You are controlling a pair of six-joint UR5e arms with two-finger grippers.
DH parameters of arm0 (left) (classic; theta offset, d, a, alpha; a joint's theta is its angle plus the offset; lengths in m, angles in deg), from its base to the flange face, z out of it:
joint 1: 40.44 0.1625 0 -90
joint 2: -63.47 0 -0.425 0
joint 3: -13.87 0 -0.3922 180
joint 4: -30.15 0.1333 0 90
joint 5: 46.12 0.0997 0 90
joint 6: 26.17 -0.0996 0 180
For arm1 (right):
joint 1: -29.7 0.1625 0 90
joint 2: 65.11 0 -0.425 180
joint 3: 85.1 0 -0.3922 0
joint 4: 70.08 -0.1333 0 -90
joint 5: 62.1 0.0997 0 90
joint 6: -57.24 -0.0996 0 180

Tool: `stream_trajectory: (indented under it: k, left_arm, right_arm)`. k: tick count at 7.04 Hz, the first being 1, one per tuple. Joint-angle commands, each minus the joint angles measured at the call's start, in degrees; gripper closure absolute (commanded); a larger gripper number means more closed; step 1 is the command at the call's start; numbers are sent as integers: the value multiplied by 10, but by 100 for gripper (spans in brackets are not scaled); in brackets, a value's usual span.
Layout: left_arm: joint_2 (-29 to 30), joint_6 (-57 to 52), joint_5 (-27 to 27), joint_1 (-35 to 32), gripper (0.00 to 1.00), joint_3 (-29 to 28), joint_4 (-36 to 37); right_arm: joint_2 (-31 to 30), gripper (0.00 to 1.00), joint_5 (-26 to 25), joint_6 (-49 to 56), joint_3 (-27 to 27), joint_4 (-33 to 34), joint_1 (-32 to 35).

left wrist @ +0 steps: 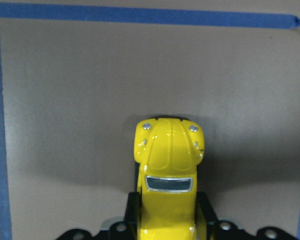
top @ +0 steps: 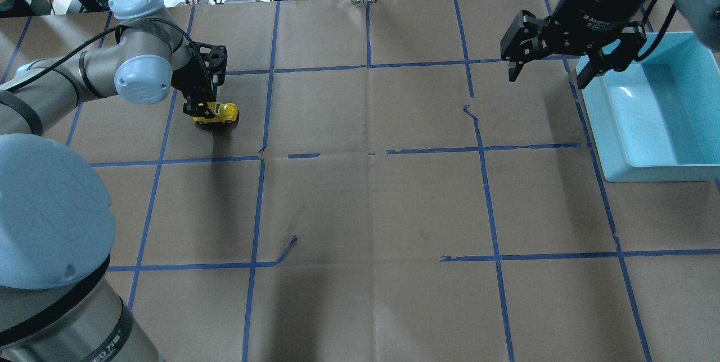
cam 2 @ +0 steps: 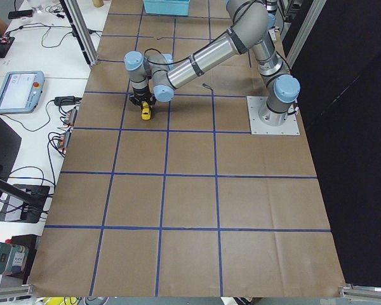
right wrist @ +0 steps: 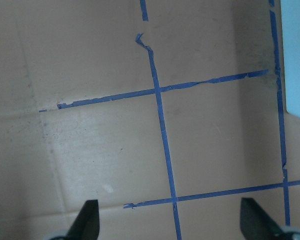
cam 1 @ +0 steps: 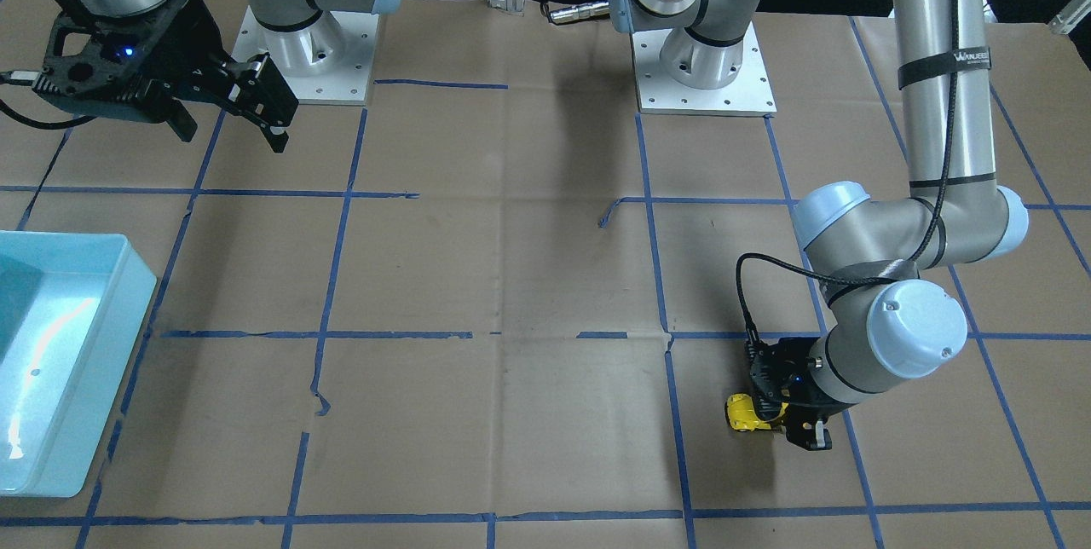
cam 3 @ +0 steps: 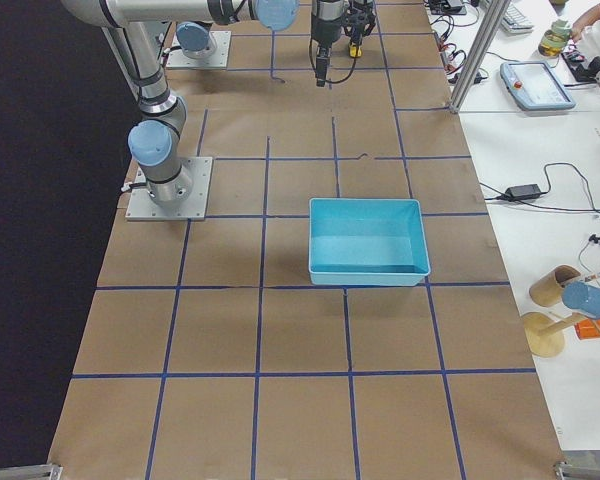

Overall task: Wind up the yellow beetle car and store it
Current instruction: 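Open the left gripper and lift it away, letting the car roll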

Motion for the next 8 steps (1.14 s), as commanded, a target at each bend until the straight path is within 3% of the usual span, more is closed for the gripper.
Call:
stream_trajectory:
  k: [1, 3, 4, 6, 8]
  left_arm:
    - [-23, 24, -1, -7, 1, -16, -33]
    - [-107, 137, -6, -32, 1, -29, -150]
    - [-149, 257, -6, -54, 1, -34, -202]
    - [-215, 574, -6, -117, 1, -51, -227]
    - [-266, 822, -2, -128, 1, -67, -290]
  right_arm:
    - [0, 0, 0, 0, 0, 0, 0]
    - [0, 0, 0, 0, 0, 0, 0]
    - [0, 0, 0, 0, 0, 0, 0]
    - [1, 0, 0, 0, 0, 0, 0]
    - [-1, 0, 0, 3, 2, -1, 2]
